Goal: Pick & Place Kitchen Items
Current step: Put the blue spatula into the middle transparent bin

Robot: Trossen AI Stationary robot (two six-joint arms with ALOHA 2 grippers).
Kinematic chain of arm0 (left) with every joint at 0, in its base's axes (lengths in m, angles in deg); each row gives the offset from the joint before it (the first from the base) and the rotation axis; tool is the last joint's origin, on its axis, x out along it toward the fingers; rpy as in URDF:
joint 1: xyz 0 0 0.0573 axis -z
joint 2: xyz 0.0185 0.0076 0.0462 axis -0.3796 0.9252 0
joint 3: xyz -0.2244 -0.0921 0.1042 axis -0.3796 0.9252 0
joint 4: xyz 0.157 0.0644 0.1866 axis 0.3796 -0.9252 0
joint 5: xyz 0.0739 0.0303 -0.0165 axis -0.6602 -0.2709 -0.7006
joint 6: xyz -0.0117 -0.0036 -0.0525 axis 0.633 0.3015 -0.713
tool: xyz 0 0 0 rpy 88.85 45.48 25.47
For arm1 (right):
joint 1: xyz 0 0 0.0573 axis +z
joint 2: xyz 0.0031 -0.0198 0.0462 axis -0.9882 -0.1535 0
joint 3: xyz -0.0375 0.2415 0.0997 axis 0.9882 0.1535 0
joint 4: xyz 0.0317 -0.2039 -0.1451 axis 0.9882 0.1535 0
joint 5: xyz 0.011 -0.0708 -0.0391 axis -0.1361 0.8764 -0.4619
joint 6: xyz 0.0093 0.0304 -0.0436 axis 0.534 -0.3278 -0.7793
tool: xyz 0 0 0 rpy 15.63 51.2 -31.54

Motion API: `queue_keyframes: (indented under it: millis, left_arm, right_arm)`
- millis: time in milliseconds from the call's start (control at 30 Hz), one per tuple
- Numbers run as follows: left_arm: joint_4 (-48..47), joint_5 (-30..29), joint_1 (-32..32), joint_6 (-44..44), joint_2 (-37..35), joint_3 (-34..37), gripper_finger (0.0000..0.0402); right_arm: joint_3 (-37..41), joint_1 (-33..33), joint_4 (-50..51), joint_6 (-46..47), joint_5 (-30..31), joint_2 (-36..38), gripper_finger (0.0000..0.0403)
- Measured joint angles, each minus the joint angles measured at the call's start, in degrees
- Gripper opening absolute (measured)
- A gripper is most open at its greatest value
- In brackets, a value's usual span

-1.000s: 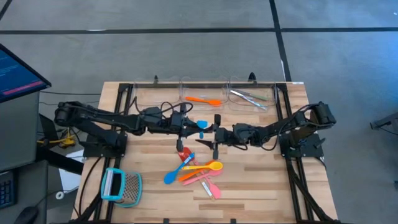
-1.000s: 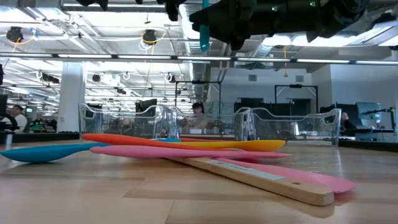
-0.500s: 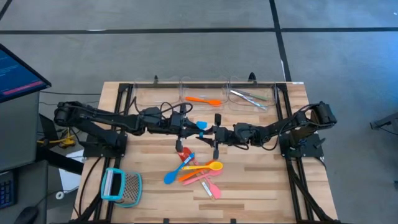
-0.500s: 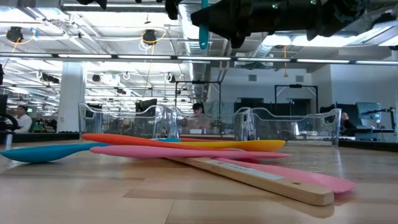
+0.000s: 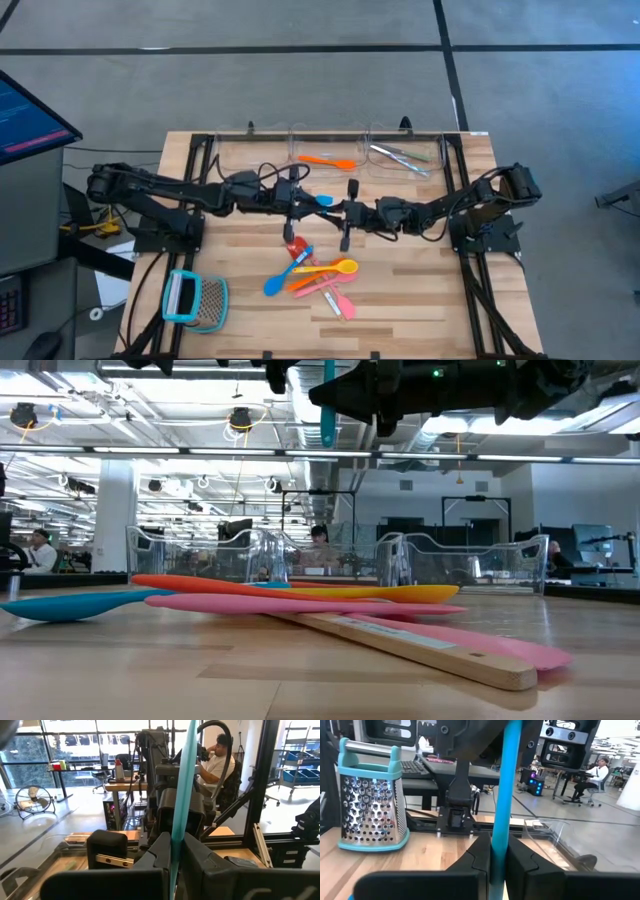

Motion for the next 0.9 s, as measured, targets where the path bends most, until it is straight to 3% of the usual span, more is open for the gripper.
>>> queue_keyframes:
  millis: [667,900]
  left_arm:
    - [-0.7,-0.1,-0.8,-3.4,-3.6,0.1,0.0054]
    - [-5.0,-2.6,-2.3,-3.4,-5.5,0.0,0.0093]
  right_arm:
    - [-0.1,0.0,0.2,-1.8,0.1,0.1,0.002]
    - [0.1,-0.9,8.8,-1.8,0.4,5.0,0.002]
